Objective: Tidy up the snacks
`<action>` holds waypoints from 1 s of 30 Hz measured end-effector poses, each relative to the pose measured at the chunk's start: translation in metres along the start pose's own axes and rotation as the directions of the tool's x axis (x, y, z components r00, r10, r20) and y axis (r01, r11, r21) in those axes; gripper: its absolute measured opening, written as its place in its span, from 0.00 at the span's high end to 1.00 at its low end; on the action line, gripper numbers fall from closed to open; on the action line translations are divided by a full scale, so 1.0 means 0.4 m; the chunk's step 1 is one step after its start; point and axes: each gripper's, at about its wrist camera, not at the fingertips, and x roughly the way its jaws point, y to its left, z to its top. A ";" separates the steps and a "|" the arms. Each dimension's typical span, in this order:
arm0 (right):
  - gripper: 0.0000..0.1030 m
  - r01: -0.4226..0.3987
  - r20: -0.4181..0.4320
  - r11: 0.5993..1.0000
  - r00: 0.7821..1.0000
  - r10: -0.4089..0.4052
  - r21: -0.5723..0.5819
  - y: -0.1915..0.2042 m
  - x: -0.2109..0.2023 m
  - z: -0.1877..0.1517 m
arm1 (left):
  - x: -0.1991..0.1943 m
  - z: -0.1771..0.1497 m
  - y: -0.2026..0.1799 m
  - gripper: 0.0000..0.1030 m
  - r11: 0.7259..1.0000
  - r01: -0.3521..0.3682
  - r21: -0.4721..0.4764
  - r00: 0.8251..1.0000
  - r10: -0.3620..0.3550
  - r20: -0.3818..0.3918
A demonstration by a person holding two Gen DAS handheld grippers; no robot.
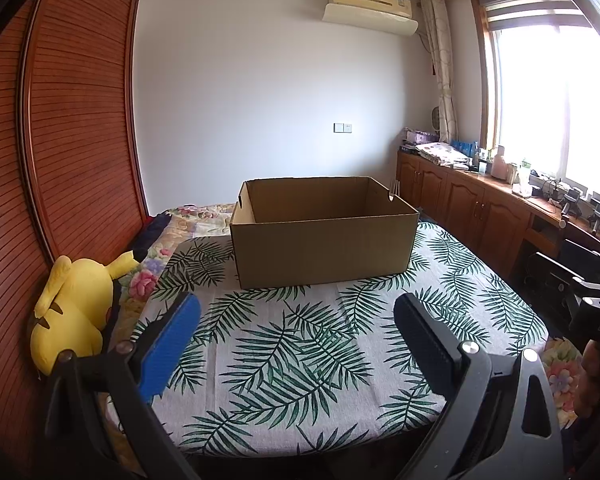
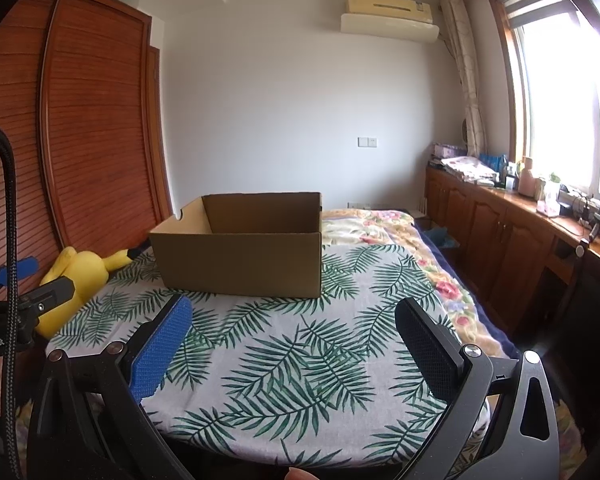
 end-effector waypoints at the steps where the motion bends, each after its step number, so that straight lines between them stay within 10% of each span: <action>1: 0.00 0.000 0.000 1.000 1.000 0.000 -0.001 0.000 -0.001 0.000 | 0.000 0.000 -0.001 0.04 1.000 0.001 0.001 1.000 -0.001 0.000; 30: 0.00 -0.001 -0.006 1.000 1.000 0.001 0.006 0.000 -0.004 -0.006 | -0.002 -0.005 -0.003 0.04 1.000 -0.003 0.000 1.000 0.003 0.005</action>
